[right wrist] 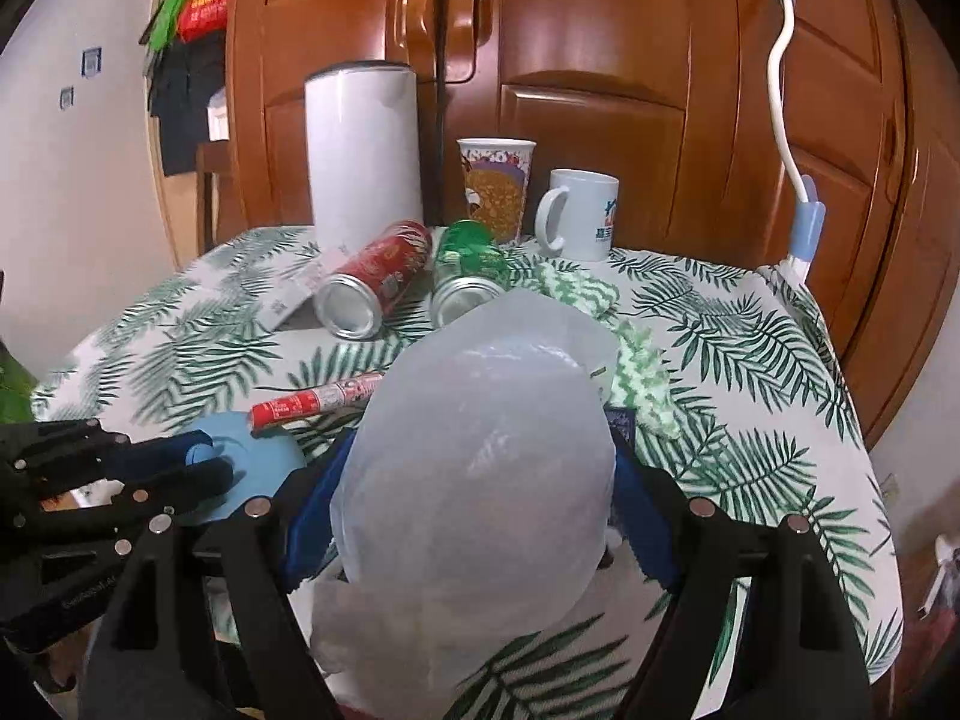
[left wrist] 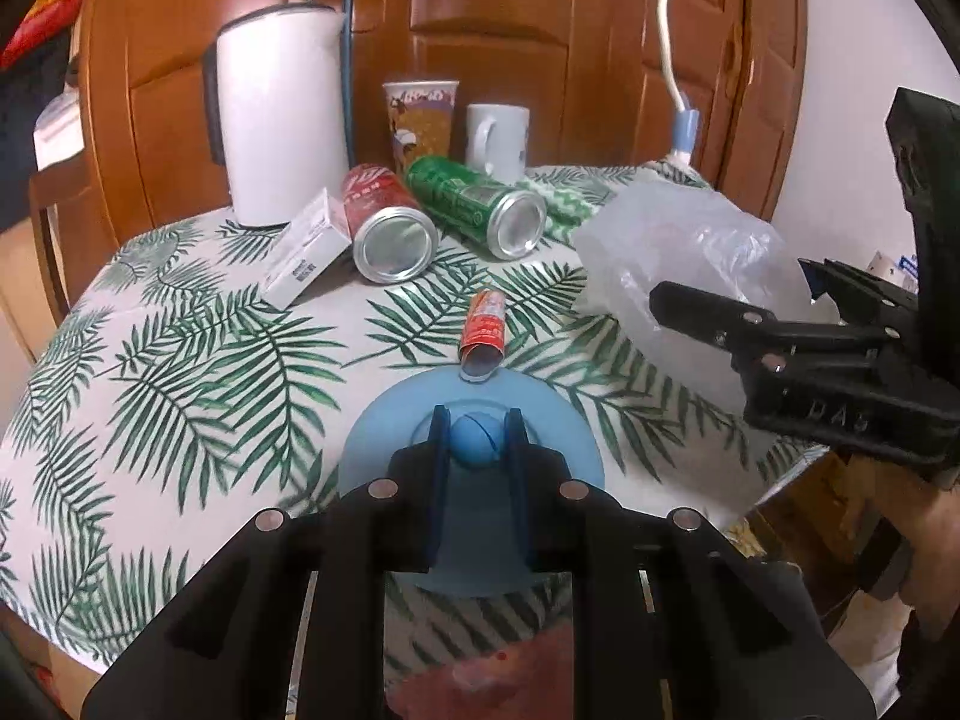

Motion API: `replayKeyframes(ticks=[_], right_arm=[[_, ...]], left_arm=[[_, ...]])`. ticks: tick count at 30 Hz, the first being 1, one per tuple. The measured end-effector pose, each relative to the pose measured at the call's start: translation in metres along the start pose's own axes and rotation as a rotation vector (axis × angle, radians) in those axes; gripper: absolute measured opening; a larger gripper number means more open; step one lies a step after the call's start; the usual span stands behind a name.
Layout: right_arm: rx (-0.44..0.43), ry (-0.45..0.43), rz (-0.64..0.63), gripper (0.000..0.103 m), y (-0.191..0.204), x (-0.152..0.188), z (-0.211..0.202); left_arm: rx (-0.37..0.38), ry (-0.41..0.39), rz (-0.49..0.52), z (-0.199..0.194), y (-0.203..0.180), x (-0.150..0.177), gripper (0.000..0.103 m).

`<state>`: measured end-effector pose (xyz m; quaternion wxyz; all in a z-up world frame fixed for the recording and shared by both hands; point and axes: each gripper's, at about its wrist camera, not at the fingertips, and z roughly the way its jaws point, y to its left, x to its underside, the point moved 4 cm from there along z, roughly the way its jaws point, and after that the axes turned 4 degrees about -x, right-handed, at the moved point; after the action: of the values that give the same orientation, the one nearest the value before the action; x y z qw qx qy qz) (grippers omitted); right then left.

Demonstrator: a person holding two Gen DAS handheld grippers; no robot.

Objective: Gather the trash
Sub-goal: 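Lower both held items into the pink bag and open both grippers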

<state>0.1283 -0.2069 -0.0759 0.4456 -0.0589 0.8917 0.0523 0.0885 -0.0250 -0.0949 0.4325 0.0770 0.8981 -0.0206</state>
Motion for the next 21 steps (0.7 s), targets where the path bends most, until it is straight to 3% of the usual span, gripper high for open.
replayKeyframes(ticks=[5,8,12,16,21], right_arm=[[-0.036,-0.01,0.018,0.079,0.004,0.005,-0.016],[-0.042,-0.01,0.015,0.079,0.007,0.007,-0.022],[-0.053,-0.018,0.013,0.079,0.012,0.008,-0.033],[-0.063,-0.015,0.001,0.079,0.019,0.01,-0.04],[-0.084,-0.014,-0.007,0.079,0.03,0.018,-0.049]], left_arm=[[0.004,-0.012,-0.005,-0.016,0.003,0.007,0.018],[0.019,-0.009,-0.075,-0.016,0.02,0.006,0.018],[-0.041,-0.049,-0.084,-0.028,0.036,-0.001,0.018],[-0.102,-0.018,-0.131,-0.025,0.066,0.003,0.018],[-0.104,-0.024,-0.138,-0.039,0.075,0.014,0.018]])
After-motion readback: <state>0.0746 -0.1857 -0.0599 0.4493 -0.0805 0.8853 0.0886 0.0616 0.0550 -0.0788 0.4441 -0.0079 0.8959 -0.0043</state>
